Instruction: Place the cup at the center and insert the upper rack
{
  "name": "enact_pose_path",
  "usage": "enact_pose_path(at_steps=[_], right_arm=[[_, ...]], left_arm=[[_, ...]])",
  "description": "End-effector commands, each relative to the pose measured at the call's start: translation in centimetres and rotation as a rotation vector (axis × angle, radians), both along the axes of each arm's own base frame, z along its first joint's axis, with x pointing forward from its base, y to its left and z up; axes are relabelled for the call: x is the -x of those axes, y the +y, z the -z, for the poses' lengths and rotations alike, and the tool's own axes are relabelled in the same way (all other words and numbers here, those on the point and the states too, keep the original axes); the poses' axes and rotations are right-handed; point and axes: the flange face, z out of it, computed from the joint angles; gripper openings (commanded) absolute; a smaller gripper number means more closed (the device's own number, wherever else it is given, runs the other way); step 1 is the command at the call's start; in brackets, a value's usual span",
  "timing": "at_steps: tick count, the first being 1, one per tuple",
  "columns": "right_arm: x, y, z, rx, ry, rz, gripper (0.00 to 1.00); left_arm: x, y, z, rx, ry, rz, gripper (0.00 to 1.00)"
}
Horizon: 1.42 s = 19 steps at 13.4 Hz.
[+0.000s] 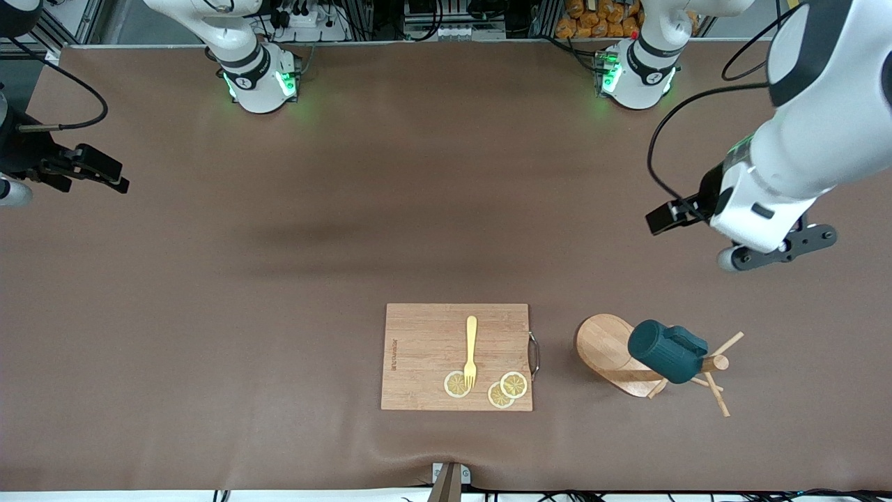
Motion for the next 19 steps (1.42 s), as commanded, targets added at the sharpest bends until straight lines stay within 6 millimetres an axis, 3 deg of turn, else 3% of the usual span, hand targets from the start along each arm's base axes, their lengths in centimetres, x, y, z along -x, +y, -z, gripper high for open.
enact_pose_path(at_steps=[1,6,10,12,14,16,17,19], right_arm=[[0.1,-0.3,-0.6,0.004,-0.014,0.016,1.00],[0.6,-1.2,-0.6,0.002,0.015,0.030,1.00],[0.6,-1.6,-0.8,0.002,0.013,0.039,1.00],[0.6,-2.3,-0.9,-0.003,0.010,0.054,1.00],[0.7,-2.6,-1.0,0.003,0.012,0.049,1.00],[1.1,-2.8,-1.0,0.001,0.051,0.046,1.00],[1.1,-1.9,-2.1,0.001,0.034,0.027,1.00],[1.0,-1.3,-2.4,-0.005,0.031,0.024,1.00]], left_arm=[[1.8,2.5,-2.5,-0.006,-0.028,0.011,1.00],[4.3,7.3,-5.3,0.018,-0.061,0.061,1.00],[6.2,9.8,-4.9,-0.027,-0.087,0.180,1.00],[7.6,9.2,-4.4,-0.024,-0.112,0.219,1.00],[7.8,8.4,-4.5,-0.031,-0.114,0.249,1.00],[7.6,9.6,-4.2,-0.033,-0.108,0.263,1.00],[7.5,10.1,-4.2,-0.030,-0.106,0.289,1.00],[7.8,10.3,-4.3,-0.031,-0.106,0.292,1.00]])
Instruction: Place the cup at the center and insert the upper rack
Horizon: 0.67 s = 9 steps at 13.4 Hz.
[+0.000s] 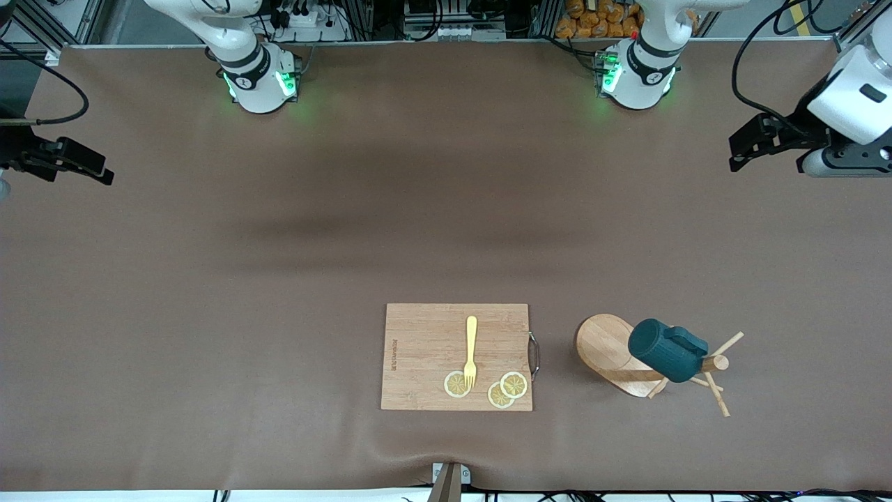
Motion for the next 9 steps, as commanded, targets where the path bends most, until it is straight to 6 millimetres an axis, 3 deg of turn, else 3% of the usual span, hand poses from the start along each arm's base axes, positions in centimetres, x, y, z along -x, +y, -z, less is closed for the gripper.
enact_pose_path(at_steps=[1,5,9], right_arm=[[0.1,0.3,-0.9,-0.006,-0.002,-0.004,1.00],[-0.1,0.3,0.1,0.003,0.010,-0.003,1.00],[-0.6,0.2,3.9,0.021,0.019,-0.009,1.00]], left_arm=[[1.2,0.6,-0.1,-0.021,-0.013,0.022,1.00],[0.9,0.7,-0.4,-0.020,-0.022,0.004,1.00],[0.7,2.3,-1.4,-0.010,-0.044,-0.016,1.00]])
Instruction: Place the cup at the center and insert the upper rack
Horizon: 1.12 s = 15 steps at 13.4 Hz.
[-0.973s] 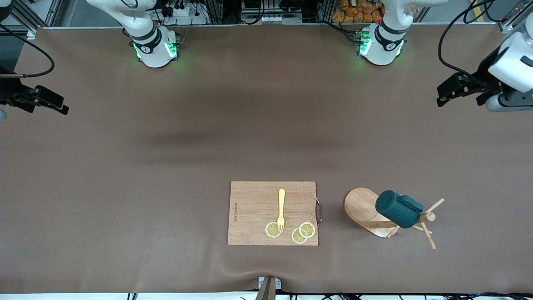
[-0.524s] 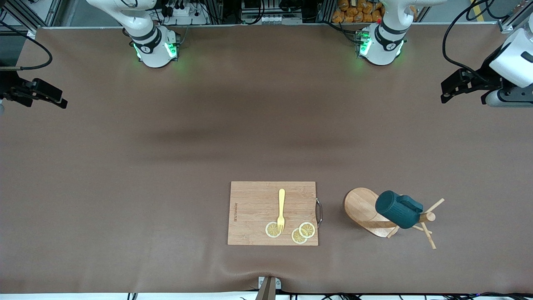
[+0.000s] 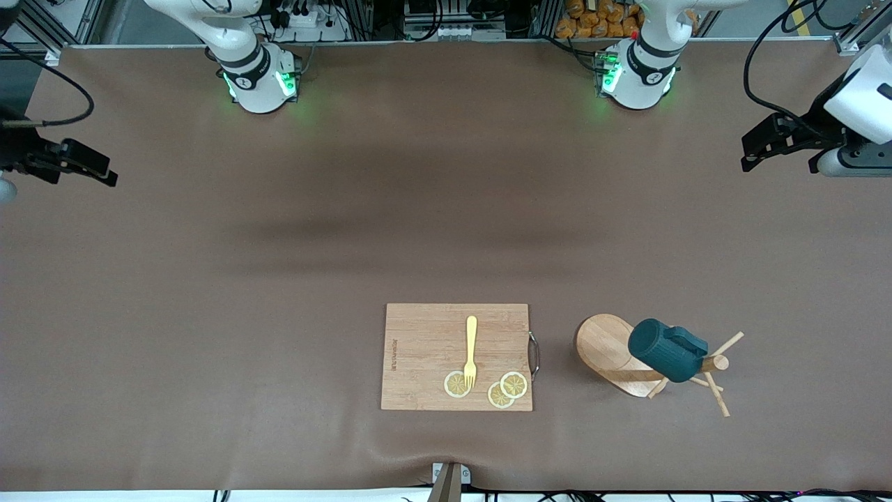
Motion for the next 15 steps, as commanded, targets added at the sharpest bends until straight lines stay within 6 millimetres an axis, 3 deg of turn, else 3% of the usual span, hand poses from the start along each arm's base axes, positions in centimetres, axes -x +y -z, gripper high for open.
enact_pose_path(at_steps=[1,8,11,15], right_arm=[[0.1,0.2,1.7,0.014,0.009,-0.008,1.00],[0.1,0.7,1.4,0.016,0.006,-0.017,1.00],[0.2,0.8,1.5,0.015,0.009,-0.017,1.00],[0.1,0.3,1.8,0.016,0.013,-0.011,1.00]], left_arm=[[0.4,1.7,-1.1,-0.012,-0.031,-0.017,1.00],[0.9,1.1,-1.3,-0.003,-0.045,-0.053,1.00],[2.3,1.1,-0.2,-0.006,-0.068,-0.059,1.00],[2.1,1.3,-0.9,-0.016,-0.080,-0.044,1.00]])
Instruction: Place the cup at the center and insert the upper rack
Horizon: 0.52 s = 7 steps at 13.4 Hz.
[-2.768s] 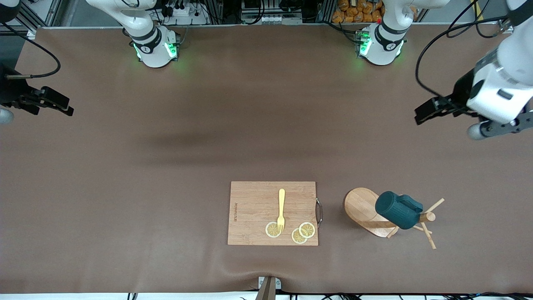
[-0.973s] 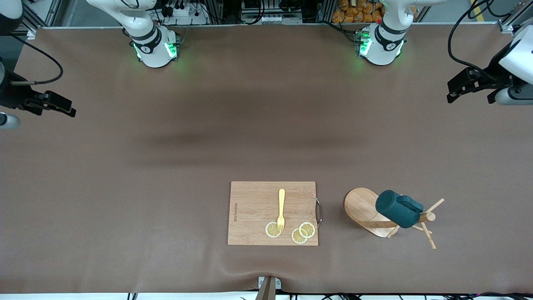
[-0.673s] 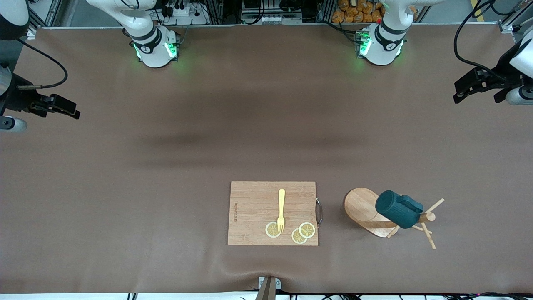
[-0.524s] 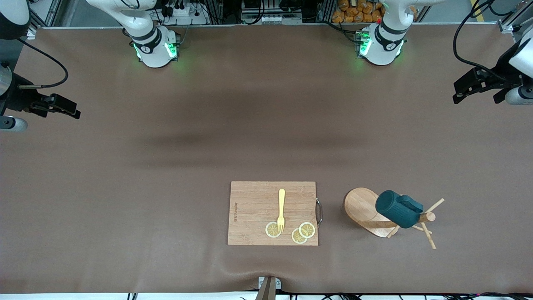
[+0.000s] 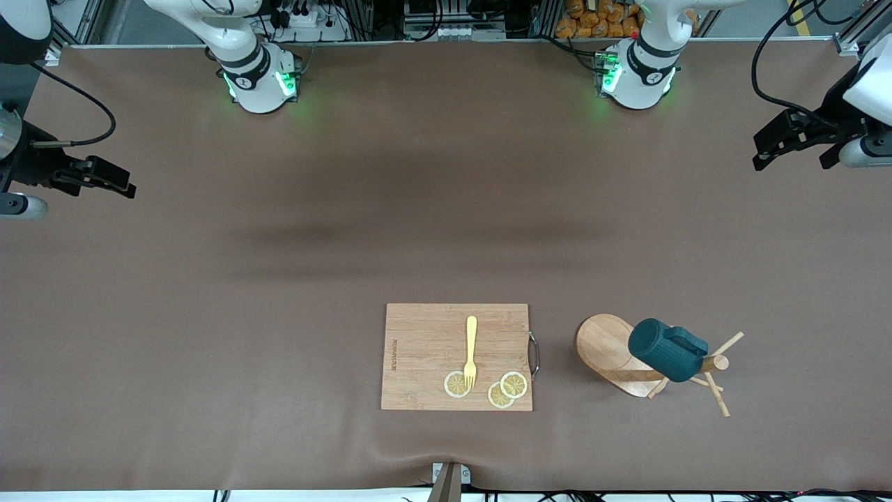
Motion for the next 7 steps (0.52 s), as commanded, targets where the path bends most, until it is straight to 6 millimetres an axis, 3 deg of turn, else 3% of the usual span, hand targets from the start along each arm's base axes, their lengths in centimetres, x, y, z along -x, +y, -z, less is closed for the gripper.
enact_pose_path(at_steps=[1,7], right_arm=[[0.33,-0.57,-0.33,0.014,-0.009,0.001,1.00],[0.36,-0.58,-0.25,0.014,-0.006,0.002,1.00]], left_arm=[[0.93,0.08,-0.68,-0.018,-0.019,-0.008,1.00],[1.60,-0.16,-1.09,-0.018,0.028,-0.048,1.00]])
